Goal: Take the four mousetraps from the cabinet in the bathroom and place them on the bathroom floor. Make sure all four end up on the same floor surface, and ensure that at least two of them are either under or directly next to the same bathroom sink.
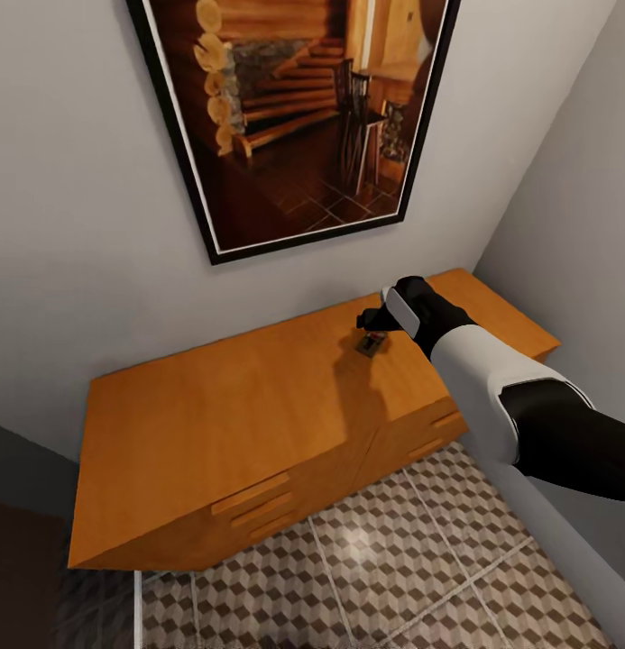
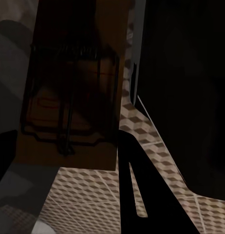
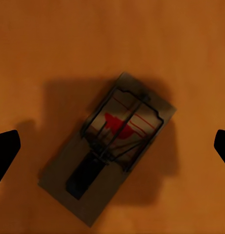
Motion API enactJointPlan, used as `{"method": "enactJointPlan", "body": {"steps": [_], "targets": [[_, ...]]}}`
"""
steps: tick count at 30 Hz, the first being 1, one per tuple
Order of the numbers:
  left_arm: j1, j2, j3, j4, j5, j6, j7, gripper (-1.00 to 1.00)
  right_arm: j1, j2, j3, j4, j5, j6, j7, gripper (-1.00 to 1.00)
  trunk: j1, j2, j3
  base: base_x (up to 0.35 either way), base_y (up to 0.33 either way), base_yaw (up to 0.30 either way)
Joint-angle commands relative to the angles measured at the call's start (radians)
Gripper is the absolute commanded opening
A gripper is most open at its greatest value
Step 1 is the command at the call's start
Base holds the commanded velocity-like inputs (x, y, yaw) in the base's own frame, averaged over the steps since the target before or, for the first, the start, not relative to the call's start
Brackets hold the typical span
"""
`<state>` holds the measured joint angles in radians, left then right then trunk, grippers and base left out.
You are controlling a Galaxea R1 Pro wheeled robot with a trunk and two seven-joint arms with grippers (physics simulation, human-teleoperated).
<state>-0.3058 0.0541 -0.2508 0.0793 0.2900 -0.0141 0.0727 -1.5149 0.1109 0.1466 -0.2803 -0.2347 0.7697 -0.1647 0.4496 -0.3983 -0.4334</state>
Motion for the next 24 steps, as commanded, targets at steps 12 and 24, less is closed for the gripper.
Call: {"method": "enactJointPlan", "body": {"steps": [12, 24], "targets": [[-0.001, -0.002, -0.008, 0.002, 0.006, -0.001, 0.001, -1.00, -0.001, 0.002, 0.003, -0.001, -0.014, 0.066, -0.008, 1.00, 0.000, -0.002, -0.009, 0.000, 0.000, 0.000], [-0.001, -0.009, -0.008, 0.002, 0.006, -0.001, 0.001, -1.00, -0.001, 0.003, 0.001, -0.063, -0.015, 0.157, -0.008, 1.00, 0.000, -0.002, -0.010, 0.000, 0.000, 0.000]]}}
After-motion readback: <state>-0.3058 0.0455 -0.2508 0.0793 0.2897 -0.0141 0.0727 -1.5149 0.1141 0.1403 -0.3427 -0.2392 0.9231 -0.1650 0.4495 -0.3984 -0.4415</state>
